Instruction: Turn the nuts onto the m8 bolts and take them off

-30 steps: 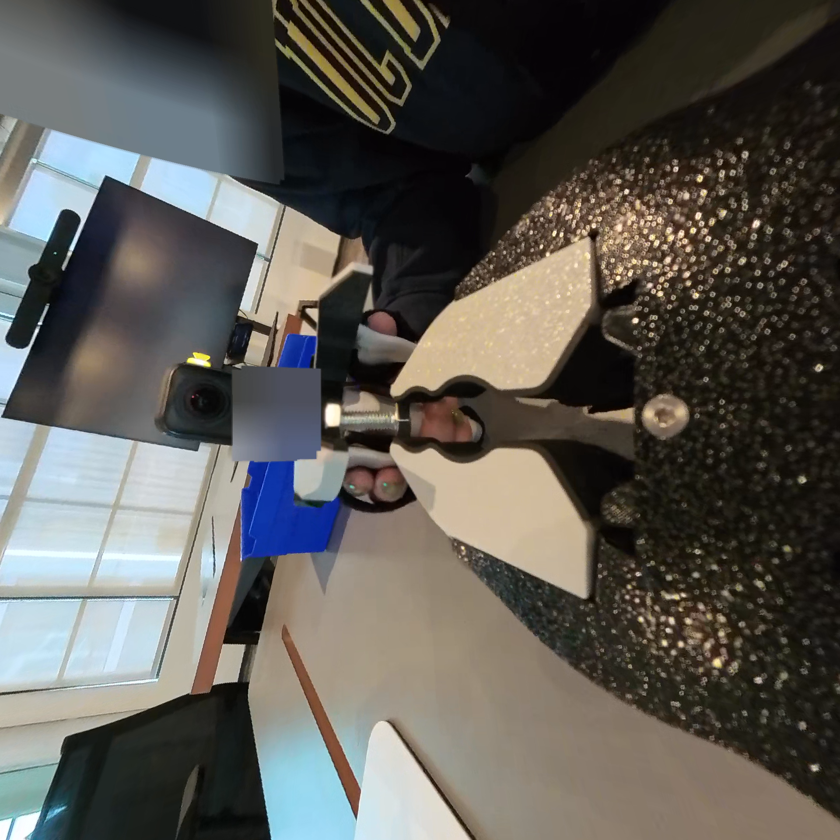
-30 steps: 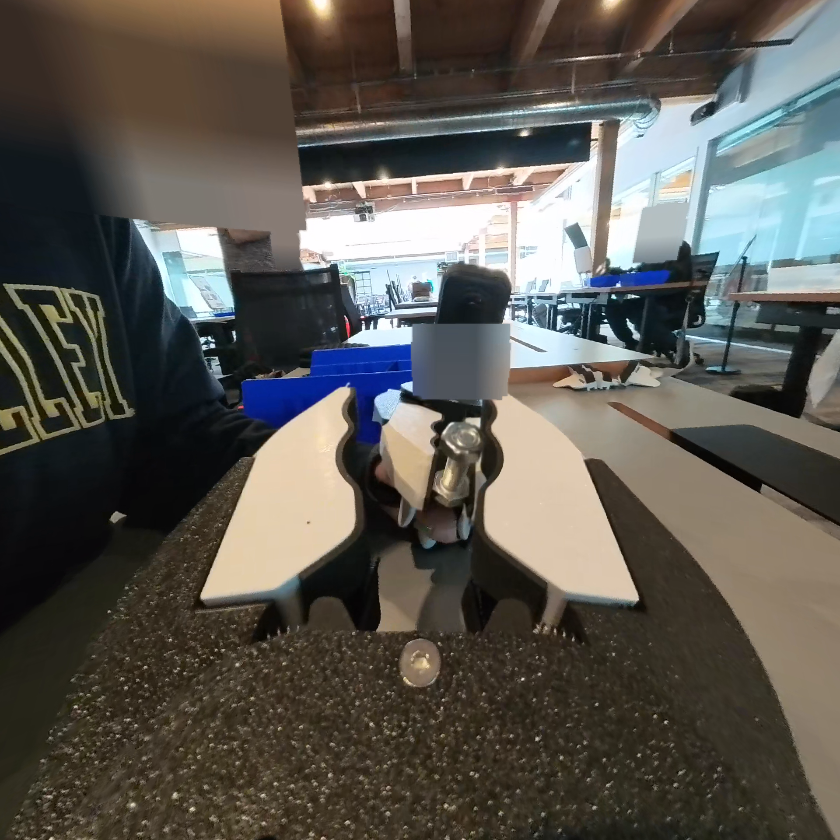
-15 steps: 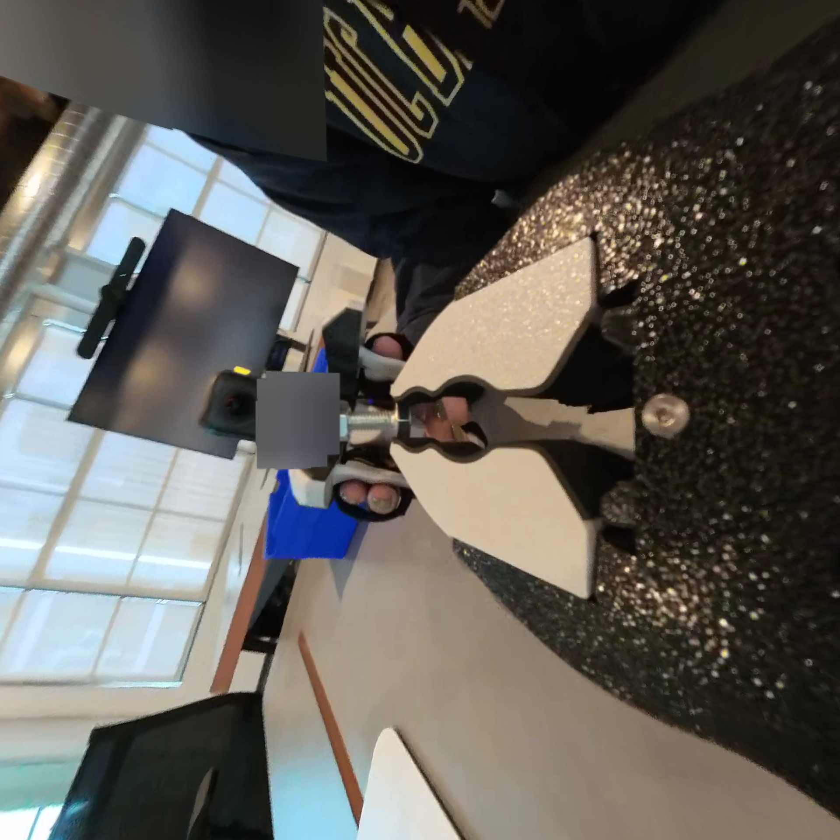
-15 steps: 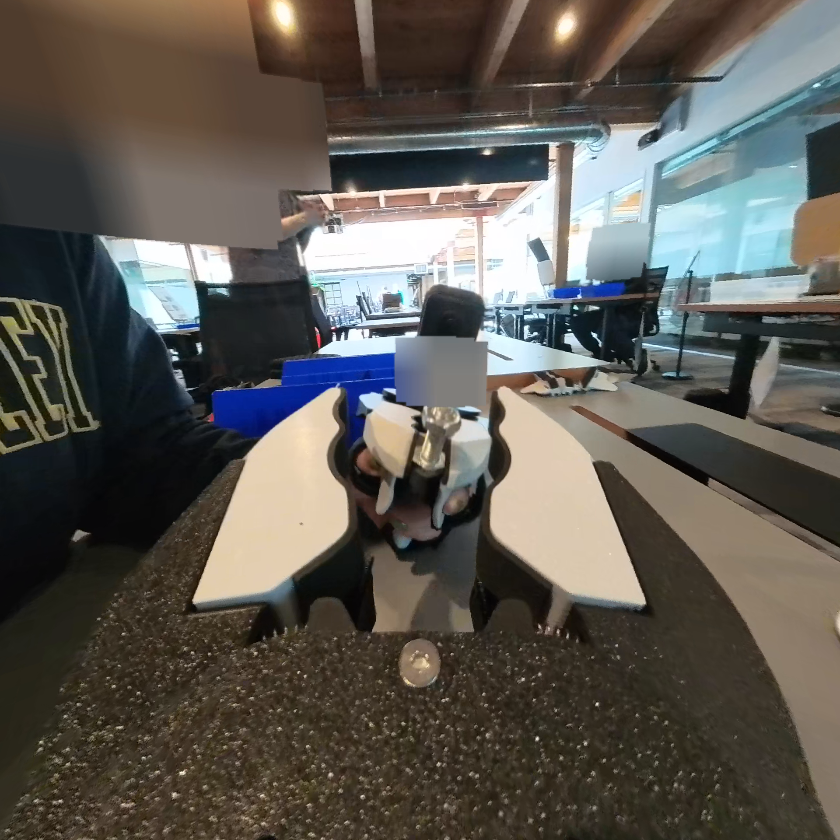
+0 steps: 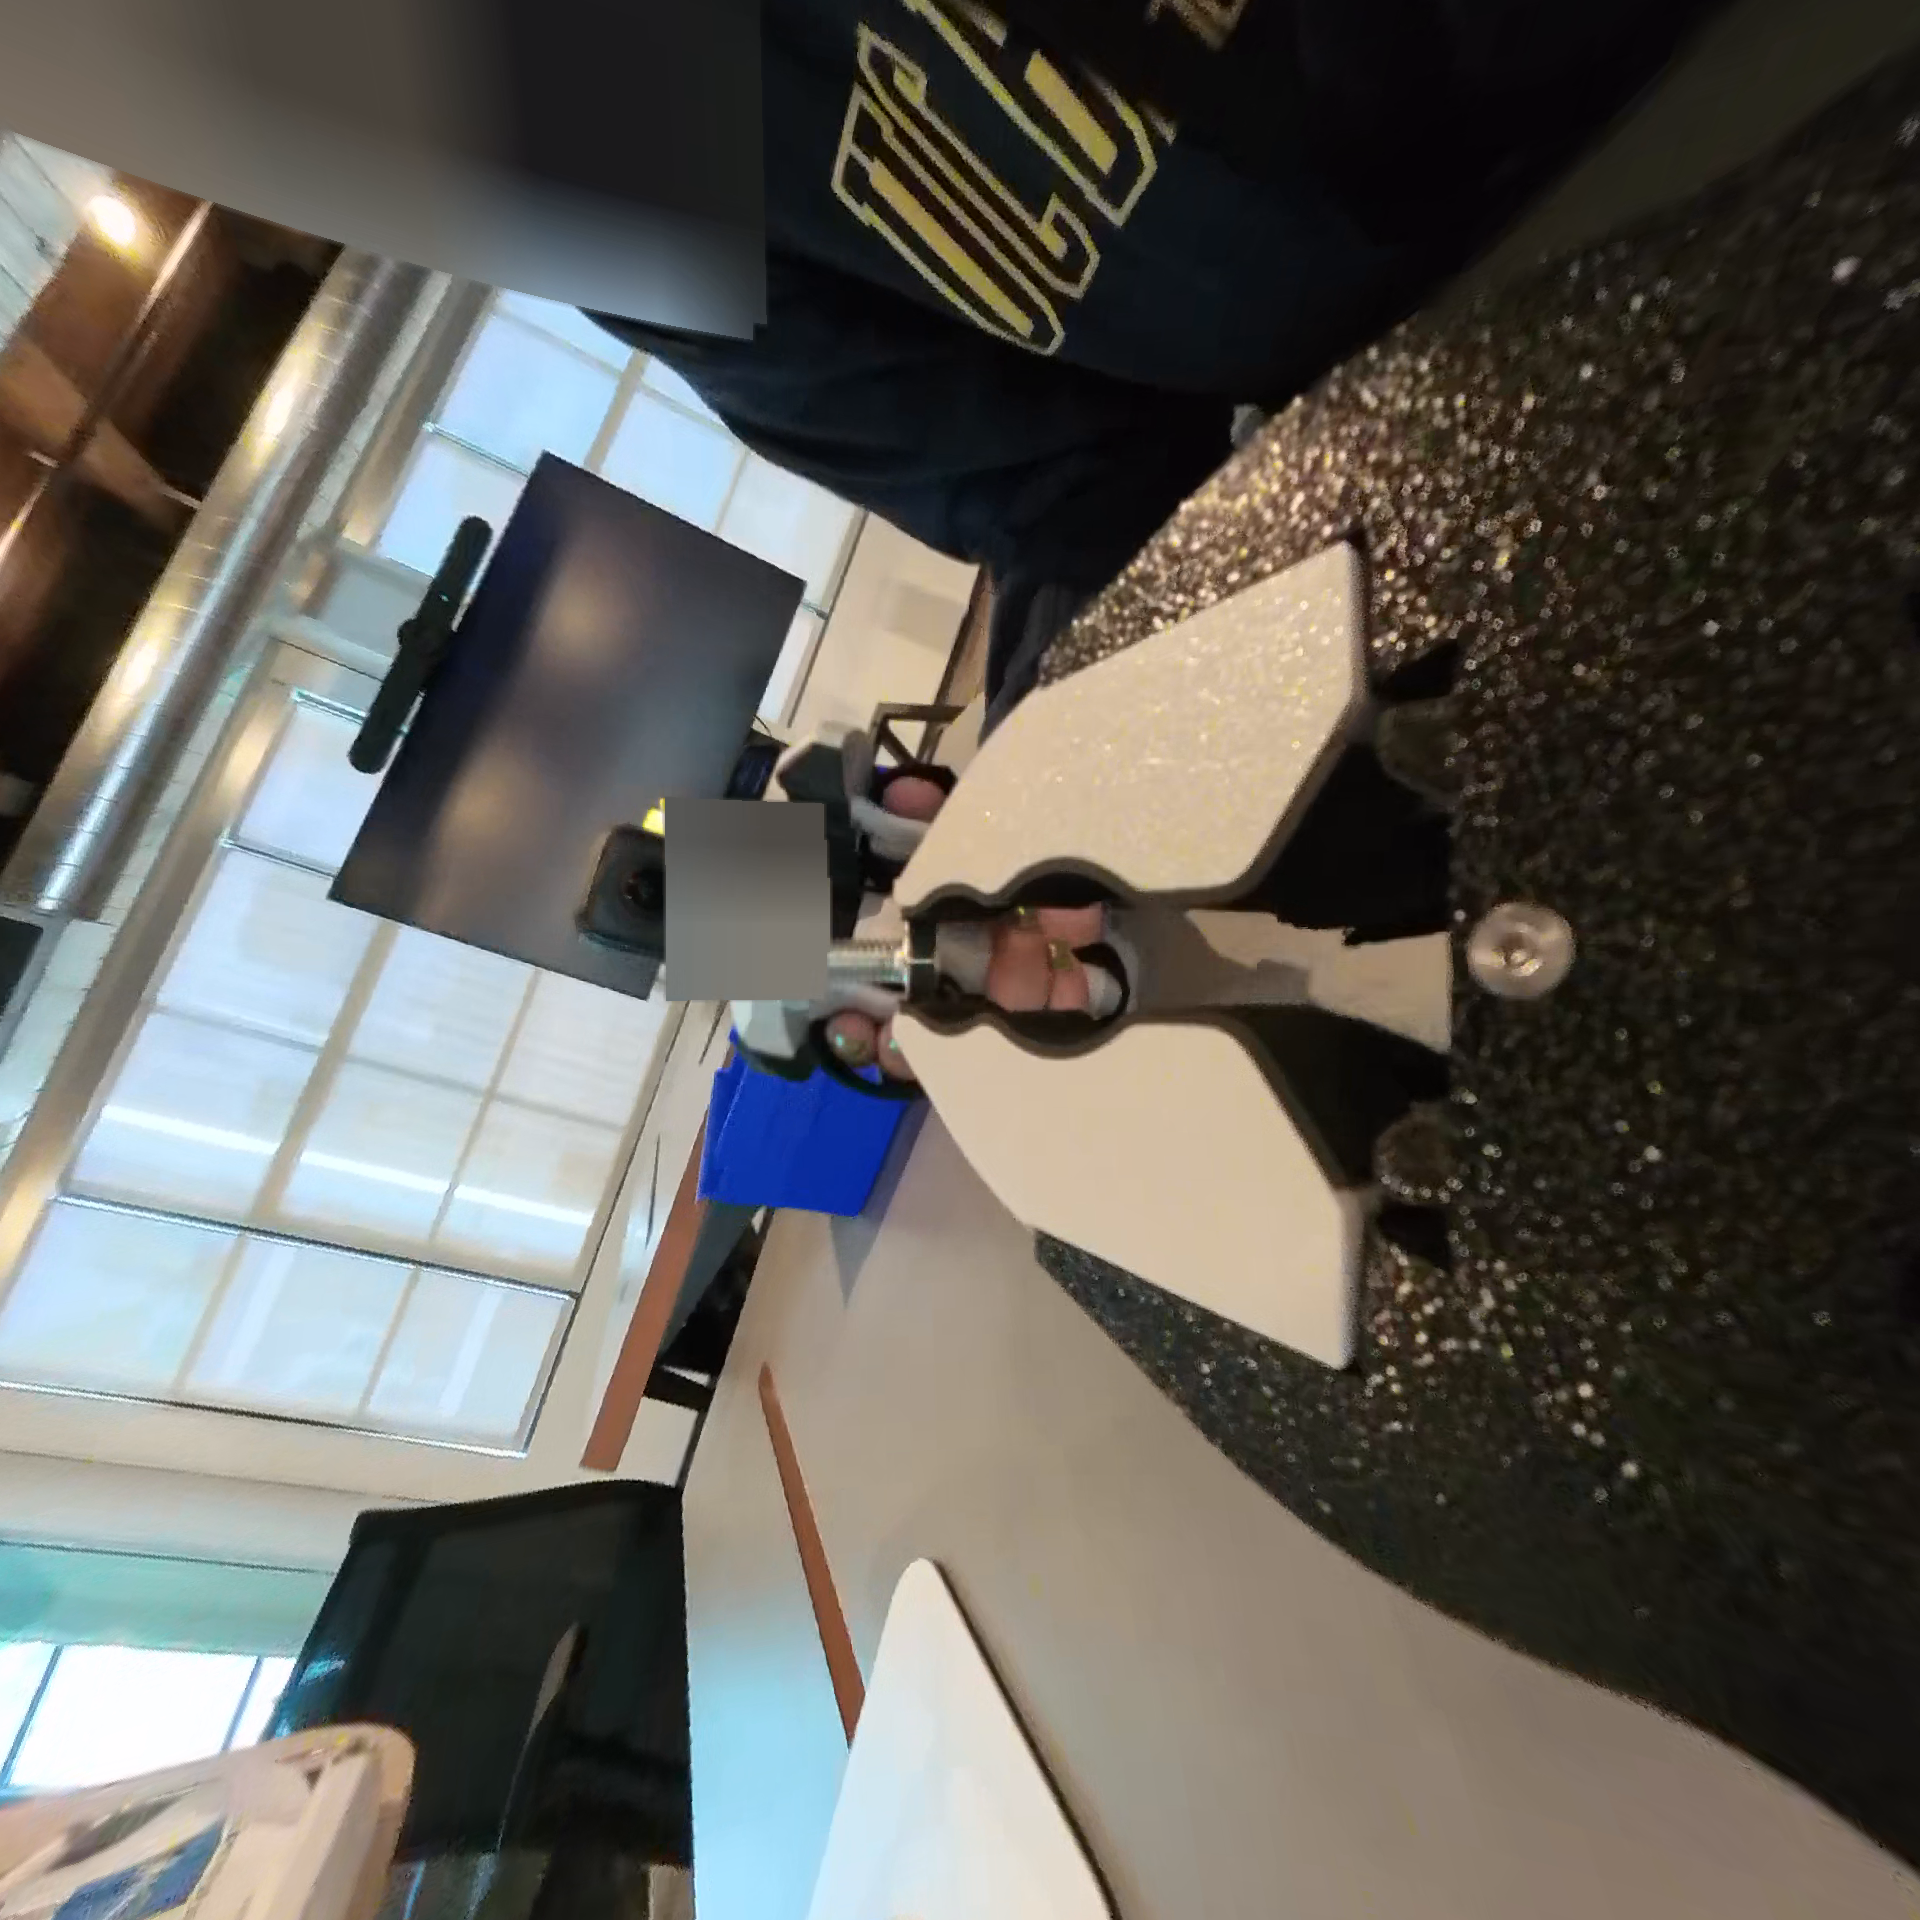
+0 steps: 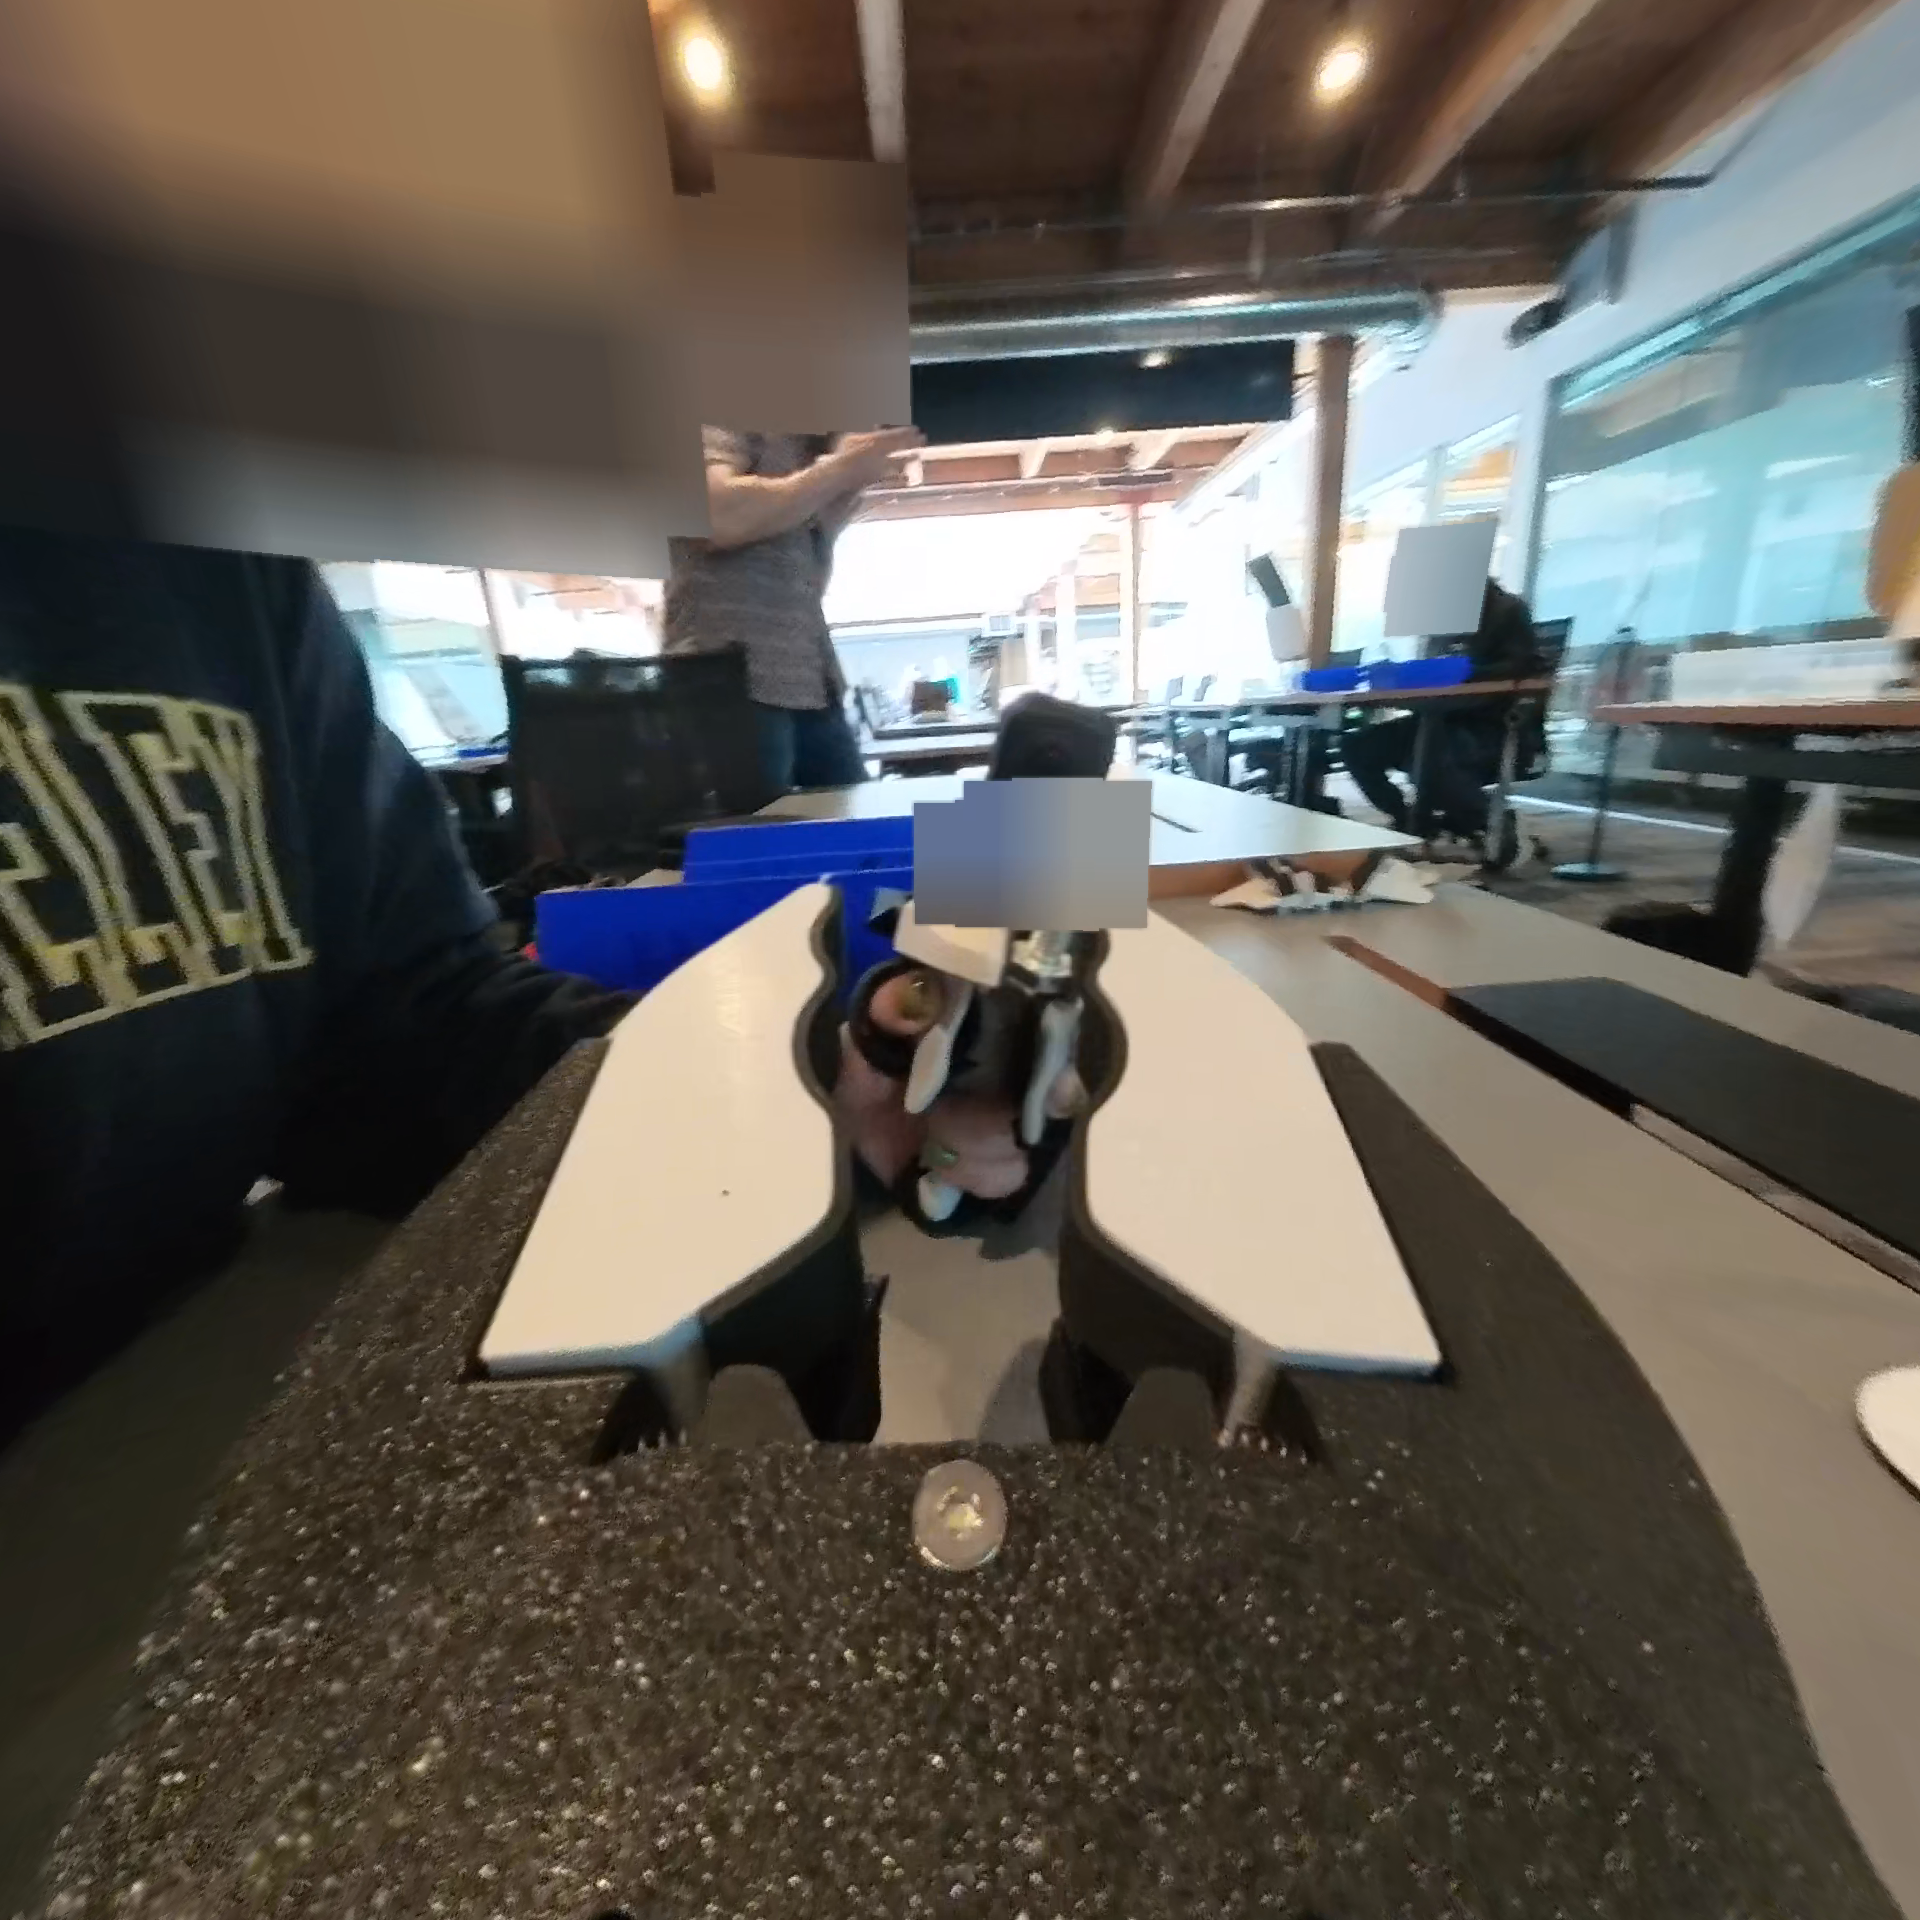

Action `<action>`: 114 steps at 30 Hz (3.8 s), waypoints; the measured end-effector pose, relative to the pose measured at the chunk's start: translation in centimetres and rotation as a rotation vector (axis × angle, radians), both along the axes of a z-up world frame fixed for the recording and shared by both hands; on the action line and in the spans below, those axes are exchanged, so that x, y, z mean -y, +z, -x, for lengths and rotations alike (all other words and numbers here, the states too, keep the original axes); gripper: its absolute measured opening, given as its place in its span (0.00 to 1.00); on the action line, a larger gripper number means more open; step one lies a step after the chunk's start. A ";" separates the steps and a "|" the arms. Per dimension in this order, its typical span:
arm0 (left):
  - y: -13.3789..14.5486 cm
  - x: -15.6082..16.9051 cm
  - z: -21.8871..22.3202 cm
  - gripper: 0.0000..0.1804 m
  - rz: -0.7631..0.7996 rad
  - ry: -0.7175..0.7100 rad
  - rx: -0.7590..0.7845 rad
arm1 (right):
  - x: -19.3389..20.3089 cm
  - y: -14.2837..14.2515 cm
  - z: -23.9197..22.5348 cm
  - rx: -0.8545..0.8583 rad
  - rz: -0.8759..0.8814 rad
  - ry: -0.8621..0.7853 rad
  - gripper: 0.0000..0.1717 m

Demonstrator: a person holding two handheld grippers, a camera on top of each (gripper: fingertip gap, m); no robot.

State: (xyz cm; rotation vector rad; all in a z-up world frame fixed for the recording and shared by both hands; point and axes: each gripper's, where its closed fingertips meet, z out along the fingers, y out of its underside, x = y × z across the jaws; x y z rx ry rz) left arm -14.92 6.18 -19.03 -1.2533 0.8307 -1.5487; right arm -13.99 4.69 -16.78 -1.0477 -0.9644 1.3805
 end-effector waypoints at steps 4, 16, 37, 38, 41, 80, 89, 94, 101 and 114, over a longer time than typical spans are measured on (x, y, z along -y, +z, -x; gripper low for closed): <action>-0.7 1.0 -1.0 0.08 -0.032 -0.058 -0.077 | -0.3 0.1 0.7 -0.009 -0.008 -0.049 0.31; -1.3 2.0 -1.9 0.08 -0.044 -0.120 -0.124 | 1.9 -0.5 2.1 0.033 -0.028 0.089 0.27; 1.2 0.3 0.7 0.07 -0.012 -0.023 0.099 | 0.2 -0.6 1.3 0.026 0.033 0.016 0.26; 1.1 0.3 0.7 0.07 -0.008 -0.024 0.094 | 0.0 -0.4 1.2 0.010 0.025 -0.009 0.28; 0.5 0.6 0.0 0.07 -0.013 -0.042 0.035 | 0.0 0.0 1.6 -0.005 -0.021 -0.049 0.30; -1.2 -3.0 0.4 0.22 -0.216 0.434 -0.237 | -3.2 -0.8 -2.8 0.307 -0.019 -0.428 0.09; -2.6 -3.2 -0.1 0.00 -0.388 0.578 -0.439 | 3.0 4.0 -20.2 0.764 -0.009 -0.997 0.09; -2.5 -3.2 -0.1 0.00 -0.398 0.586 -0.429 | 6.0 -2.4 -33.8 1.298 0.190 -1.096 0.09; -2.8 -3.7 0.0 0.00 -0.373 0.593 -0.449 | 7.0 -9.7 -39.1 1.592 0.430 -0.911 0.09; -4.9 -5.5 1.1 0.00 -0.362 0.724 -0.654 | 7.5 -11.3 -42.4 1.710 0.599 -1.008 0.16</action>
